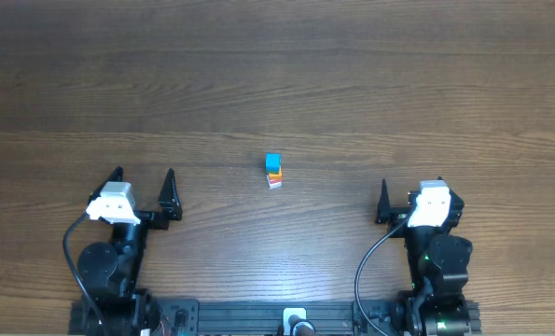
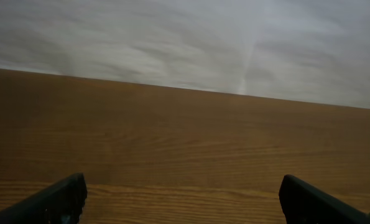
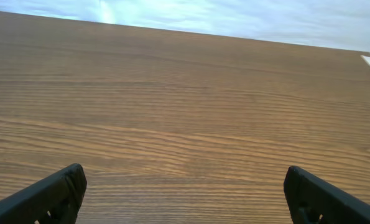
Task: Stack Cubes
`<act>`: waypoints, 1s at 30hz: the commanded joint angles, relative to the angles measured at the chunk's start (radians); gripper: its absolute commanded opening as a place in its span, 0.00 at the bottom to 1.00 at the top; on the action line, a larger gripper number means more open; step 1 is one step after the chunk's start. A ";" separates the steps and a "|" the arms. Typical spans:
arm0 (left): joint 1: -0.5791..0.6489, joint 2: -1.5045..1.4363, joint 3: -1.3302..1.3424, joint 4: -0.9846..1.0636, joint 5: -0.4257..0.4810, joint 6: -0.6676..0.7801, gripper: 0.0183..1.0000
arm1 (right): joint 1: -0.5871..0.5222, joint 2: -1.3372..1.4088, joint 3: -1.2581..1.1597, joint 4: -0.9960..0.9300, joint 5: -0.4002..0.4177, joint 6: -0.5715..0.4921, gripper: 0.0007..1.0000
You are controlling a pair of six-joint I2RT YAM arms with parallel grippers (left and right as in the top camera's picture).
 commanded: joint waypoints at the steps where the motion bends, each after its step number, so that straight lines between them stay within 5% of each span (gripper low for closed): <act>1: 0.005 -0.004 -0.006 0.000 0.013 0.015 1.00 | -0.009 0.003 -0.011 0.048 0.028 -0.025 0.99; 13: 0.005 -0.004 -0.006 0.000 0.013 0.015 1.00 | -0.008 0.003 -0.024 0.194 -0.225 -0.108 0.99; 30: 0.005 -0.004 -0.006 0.000 0.013 0.015 1.00 | -0.008 0.005 -0.095 0.236 -0.207 -0.094 0.99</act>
